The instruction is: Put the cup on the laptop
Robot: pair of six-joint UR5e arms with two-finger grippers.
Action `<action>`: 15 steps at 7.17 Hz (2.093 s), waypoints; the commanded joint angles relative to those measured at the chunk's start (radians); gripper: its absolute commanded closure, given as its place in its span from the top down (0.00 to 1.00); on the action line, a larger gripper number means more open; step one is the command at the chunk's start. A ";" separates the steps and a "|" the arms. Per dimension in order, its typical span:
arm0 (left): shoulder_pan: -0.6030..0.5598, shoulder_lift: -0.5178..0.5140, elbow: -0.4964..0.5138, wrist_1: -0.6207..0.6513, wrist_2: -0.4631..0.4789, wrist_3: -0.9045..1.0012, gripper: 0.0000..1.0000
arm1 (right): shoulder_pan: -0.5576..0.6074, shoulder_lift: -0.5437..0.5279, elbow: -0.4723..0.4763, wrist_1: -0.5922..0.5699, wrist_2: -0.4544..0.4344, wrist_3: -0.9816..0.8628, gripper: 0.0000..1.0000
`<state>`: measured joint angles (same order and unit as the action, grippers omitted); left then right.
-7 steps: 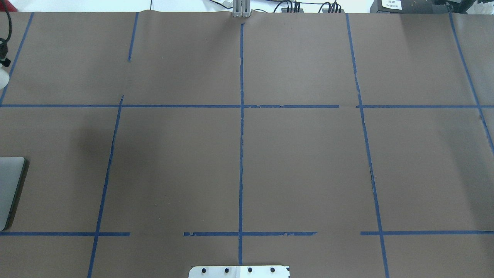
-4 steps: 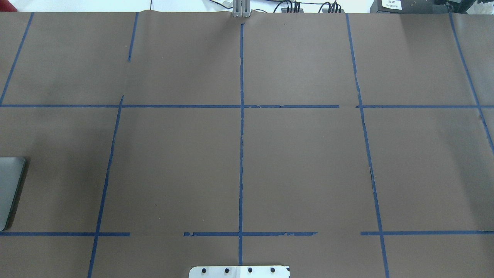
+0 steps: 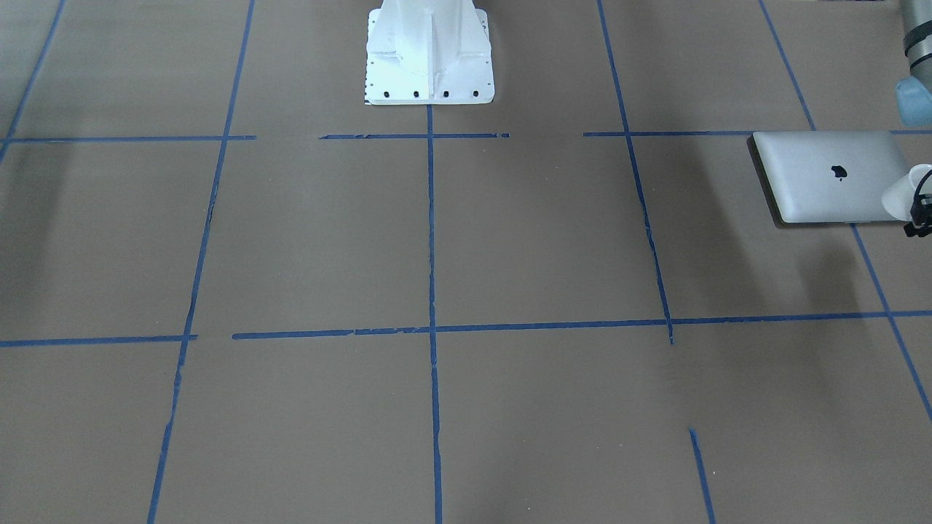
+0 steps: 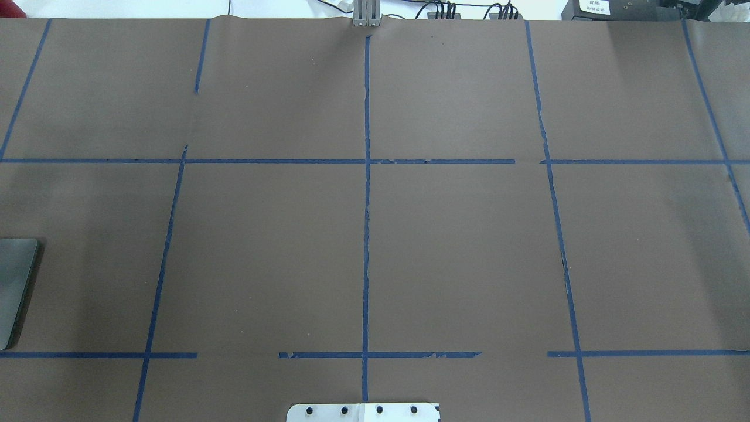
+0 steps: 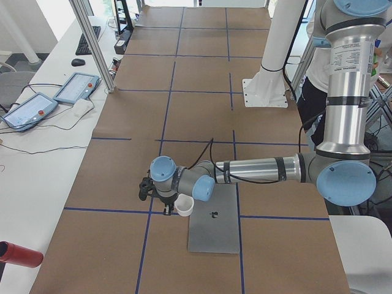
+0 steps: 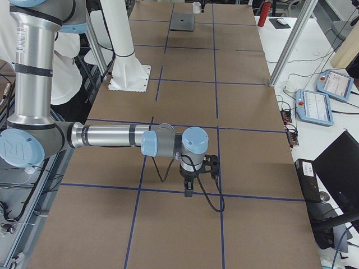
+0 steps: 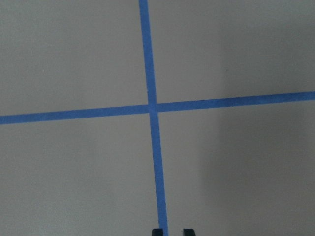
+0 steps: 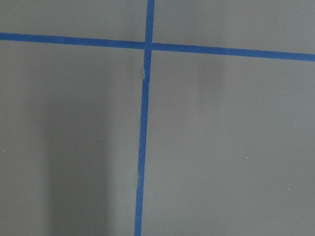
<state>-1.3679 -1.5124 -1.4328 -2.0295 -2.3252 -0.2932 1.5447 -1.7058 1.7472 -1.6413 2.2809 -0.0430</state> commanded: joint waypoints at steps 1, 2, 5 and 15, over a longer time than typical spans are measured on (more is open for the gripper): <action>0.003 0.113 0.005 -0.199 0.007 -0.127 0.00 | 0.000 0.000 0.000 0.000 -0.001 0.000 1.00; 0.010 0.135 0.006 -0.269 0.009 -0.192 0.00 | 0.000 0.000 0.000 0.000 0.000 0.000 1.00; 0.105 0.152 0.006 -0.355 0.012 -0.331 0.00 | 0.000 0.000 0.000 0.000 0.000 0.000 1.00; 0.178 0.190 0.012 -0.396 0.015 -0.317 1.00 | 0.000 0.000 0.000 0.000 0.000 0.000 1.00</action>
<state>-1.1907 -1.3230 -1.4215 -2.4253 -2.3103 -0.6104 1.5448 -1.7058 1.7472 -1.6414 2.2810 -0.0429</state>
